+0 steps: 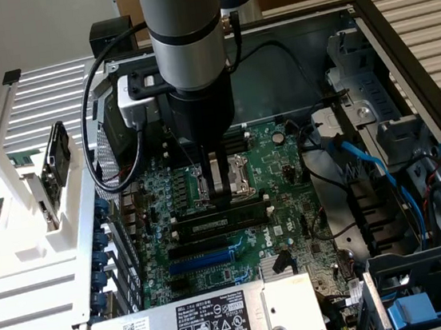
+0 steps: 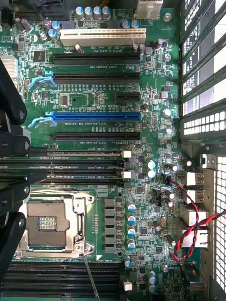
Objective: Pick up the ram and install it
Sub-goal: 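Press down the ram until it locks into place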
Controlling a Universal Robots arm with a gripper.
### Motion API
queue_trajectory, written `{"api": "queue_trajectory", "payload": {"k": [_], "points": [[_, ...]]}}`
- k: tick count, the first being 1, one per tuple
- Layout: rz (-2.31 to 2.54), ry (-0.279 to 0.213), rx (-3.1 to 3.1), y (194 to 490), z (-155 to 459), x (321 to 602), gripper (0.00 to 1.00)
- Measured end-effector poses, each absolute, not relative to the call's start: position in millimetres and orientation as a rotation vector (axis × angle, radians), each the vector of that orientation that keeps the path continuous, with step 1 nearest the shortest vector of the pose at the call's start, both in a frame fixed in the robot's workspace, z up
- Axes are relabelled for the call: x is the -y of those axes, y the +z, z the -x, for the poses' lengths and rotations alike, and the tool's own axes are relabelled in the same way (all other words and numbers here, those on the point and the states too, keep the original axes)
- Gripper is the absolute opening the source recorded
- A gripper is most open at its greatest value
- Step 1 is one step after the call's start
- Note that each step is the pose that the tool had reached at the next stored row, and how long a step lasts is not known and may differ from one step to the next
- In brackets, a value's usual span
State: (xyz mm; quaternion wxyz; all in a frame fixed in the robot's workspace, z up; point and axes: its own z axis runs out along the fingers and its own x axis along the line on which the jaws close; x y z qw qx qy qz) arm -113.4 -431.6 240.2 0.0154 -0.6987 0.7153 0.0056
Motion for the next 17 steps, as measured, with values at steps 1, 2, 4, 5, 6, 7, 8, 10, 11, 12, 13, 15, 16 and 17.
{"api": "queue_trajectory", "payload": {"k": [1,2,4,5,6,7,8,10,11,12,13,15,16,17], "points": [[2.174,0.017,-2.225,240.2,113.4,431.6,0.26],[2.174,0.017,-2.225,240.2,113.4,431.6,0.26],[2.174,0.017,-2.225,240.2,113.4,431.6,0.26],[2.174,0.017,-2.225,240.2,113.4,431.6,0.24],[2.174,0.017,-2.225,240.2,113.4,431.6,0.17],[2.174,0.017,-2.225,240.2,113.4,431.6,0.11],[2.174,0.017,-2.225,240.3,113.4,431.7,0.11],[2.174,0.017,-2.225,240.2,113.4,431.6,0.11],[2.174,0.017,-2.225,240.2,113.4,431.6,0.11],[2.174,0.017,-2.225,240.3,113.4,431.7,0.11],[2.173,0.017,-2.226,240.2,114.1,431.6,0.11],[2.174,0.017,-2.225,239.9,116.0,431.6,0.11],[2.174,0.017,-2.225,239.9,116.1,431.6,0.11],[2.174,0.017,-2.225,239.6,116.3,431.6,0.11]]}}
